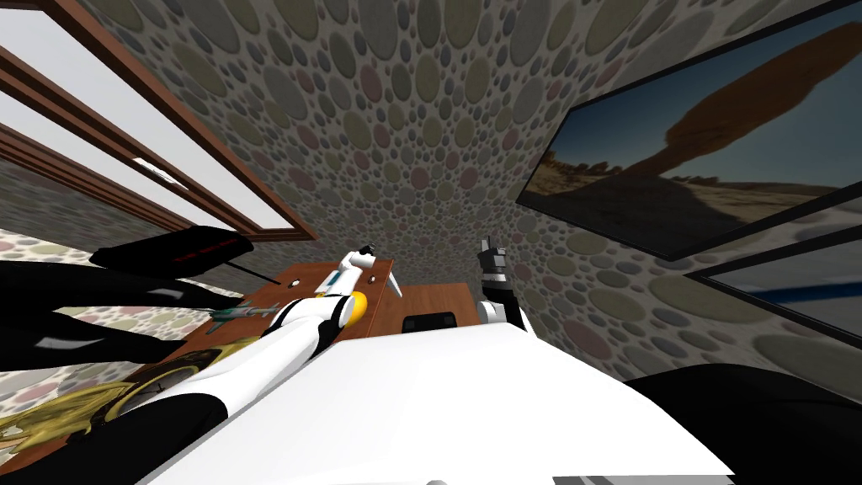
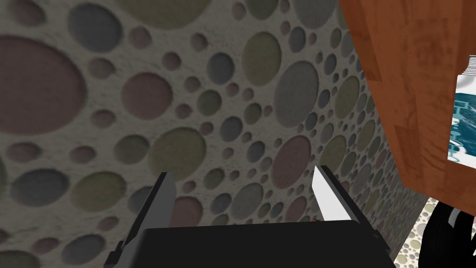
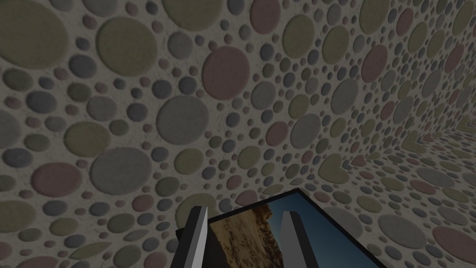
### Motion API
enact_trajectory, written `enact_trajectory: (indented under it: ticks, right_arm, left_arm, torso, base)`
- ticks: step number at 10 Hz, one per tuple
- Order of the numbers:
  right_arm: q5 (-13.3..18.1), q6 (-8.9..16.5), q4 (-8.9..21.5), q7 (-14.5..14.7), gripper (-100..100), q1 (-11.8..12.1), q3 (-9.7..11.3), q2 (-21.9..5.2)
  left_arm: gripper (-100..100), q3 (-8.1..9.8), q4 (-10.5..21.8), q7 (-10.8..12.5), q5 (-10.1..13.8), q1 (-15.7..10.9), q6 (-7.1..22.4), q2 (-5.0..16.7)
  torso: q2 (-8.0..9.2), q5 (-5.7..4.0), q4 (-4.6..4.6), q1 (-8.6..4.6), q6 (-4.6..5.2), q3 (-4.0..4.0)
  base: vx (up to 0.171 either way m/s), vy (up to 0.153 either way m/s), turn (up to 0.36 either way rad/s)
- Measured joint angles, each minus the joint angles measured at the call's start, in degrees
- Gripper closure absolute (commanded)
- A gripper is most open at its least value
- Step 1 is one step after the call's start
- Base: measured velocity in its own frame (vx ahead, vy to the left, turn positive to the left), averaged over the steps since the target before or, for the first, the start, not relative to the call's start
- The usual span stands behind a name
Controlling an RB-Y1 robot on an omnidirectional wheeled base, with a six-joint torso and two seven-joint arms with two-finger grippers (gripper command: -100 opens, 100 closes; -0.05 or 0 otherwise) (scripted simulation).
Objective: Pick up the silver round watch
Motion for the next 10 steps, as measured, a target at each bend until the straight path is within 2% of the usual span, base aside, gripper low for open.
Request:
enact_trajectory:
  ticks: [2, 4, 7, 9, 10]
  right_arm:
    - [0.0, 0.0, 0.0, 0.0, 0, 0.0, 0.0, 0.0]
    - [0.0, 0.0, 0.0, 0.0, 0, 0.0, 0.0, 0.0]
    - [0.0, 0.0, 0.0, 0.0, 0, 0.0, 0.0, 0.0]
    - [0.0, 0.0, 0.0, 0.0, 0, 0.0, 0.0, 0.0]
    - [0.0, 0.0, 0.0, 0.0, 0, 0.0, 0.0, 0.0]
  left_arm:
    - [-100, 0.45, 2.9, 0.4, -1.1, -0.8, -0.4, -0.3]
    - [-100, 0.84, 5.0, -0.1, -1.3, -1.9, 1.5, -0.2]
    - [-100, 1.54, 9.2, -0.1, -2.4, -3.8, 2.9, -0.3]
    - [-100, 1.57, 10.5, -0.6, -2.0, -3.9, 3.5, -0.2]
    - [-100, 1.91, 12.0, -0.6, -2.4, -4.9, 4.0, -0.2]
  torso:
    - [0.00, 0.00, 0.00, -0.02, 0.00, 0.00]
    - [0.00, 0.00, 0.00, 0.00, 0.00, 0.00]
    - [0.01, 0.00, 0.00, 0.00, 0.00, 0.00]
    - [0.00, -0.01, 0.00, -0.02, 0.00, 0.00]
    - [0.00, -0.01, 0.01, -0.02, 0.02, 0.00]
  base:
    - [-0.002, 0.003, -0.021]
    - [-0.002, 0.008, -0.016]
    - [-0.003, 0.006, -0.022]
    - [-0.002, 0.002, -0.020]
    - [-0.005, 0.008, -0.030]
